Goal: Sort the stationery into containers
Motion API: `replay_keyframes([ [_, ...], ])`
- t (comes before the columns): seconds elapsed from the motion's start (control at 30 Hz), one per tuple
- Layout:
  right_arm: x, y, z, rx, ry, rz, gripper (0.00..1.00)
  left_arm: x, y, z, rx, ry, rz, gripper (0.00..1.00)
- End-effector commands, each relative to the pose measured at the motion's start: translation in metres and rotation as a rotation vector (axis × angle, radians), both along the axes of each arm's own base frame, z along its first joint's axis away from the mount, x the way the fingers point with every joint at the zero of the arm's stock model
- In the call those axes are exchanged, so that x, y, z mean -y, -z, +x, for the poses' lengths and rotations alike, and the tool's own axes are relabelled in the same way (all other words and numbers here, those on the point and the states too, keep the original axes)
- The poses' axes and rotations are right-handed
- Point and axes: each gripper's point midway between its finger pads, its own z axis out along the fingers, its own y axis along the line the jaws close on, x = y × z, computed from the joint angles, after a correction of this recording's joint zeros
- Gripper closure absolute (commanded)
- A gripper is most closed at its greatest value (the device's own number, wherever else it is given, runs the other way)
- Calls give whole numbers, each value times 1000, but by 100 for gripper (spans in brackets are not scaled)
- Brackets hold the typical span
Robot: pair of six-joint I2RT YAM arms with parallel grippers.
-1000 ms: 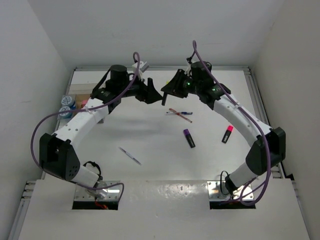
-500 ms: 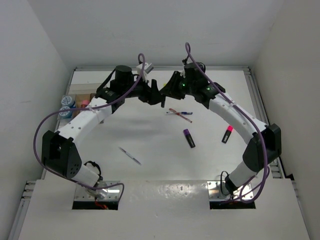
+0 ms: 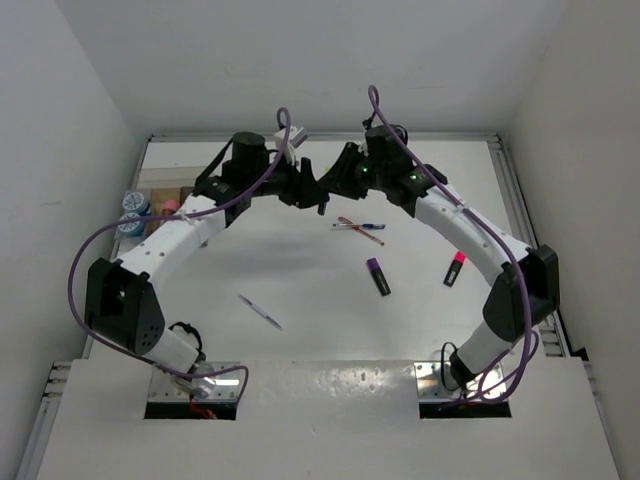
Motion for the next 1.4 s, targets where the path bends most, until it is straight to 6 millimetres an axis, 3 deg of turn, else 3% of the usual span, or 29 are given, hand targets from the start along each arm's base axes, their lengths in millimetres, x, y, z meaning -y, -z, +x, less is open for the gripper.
replay_keyframes([
  [0.0,-15,-30,1,48,-17,75,100,3,-2,7,27,-15,-3,47],
  [0.13,-17,-33,1,46,-19,86,100,1,9,5,7,-26,8,51],
  [0.37,-19,-33,-1,39,-31,100,98,-3,12,4,12,-34,28,83],
  [0.4,-20,-33,-2,41,-37,101,78,-5,15,4,12,-37,37,90],
  [0.5,-14,-41,0,90,-52,90,39,-17,16,5,22,-68,69,100],
  [0.6,10,-47,9,125,-36,87,32,-51,20,15,4,-156,92,100],
  [0.63,29,-53,19,151,-5,94,31,-71,20,24,4,-213,103,100],
  [0.7,44,-43,18,149,-34,86,31,-96,23,29,1,-263,136,100],
  [0.73,60,-40,21,156,-26,76,32,-124,28,35,-18,-341,168,100],
  [0.8,78,-12,10,142,-70,-9,33,-156,28,44,-1,-398,236,100],
  [0.83,82,0,3,139,-99,-55,34,-190,41,46,-57,-477,297,100],
  [0.87,93,22,-5,149,-138,-156,35,-206,38,52,-39,-497,343,100],
  [0.9,98,39,-15,118,-157,-208,35,-222,44,53,-58,-521,375,100],
  [0.93,103,52,-21,105,-175,-247,36,-252,56,53,-109,-580,424,100],
  [0.97,111,76,-34,76,-210,-307,37,-265,56,54,-90,-582,472,100],
  [1.0,115,77,-33,78,-189,-334,37,-282,62,56,-102,-607,496,100],
  [1.03,125,110,-50,20,-222,-396,38,-294,68,54,-110,-626,540,100],
  [1.13,138,144,-67,-44,-235,-472,38,-323,78,60,-119,-688,590,100],
  [1.27,144,171,-76,-82,-261,-530,40,-333,97,71,-145,-698,597,100],
  [1.37,146,180,-80,-103,-274,-557,43,-340,113,77,-179,-723,612,100],
])
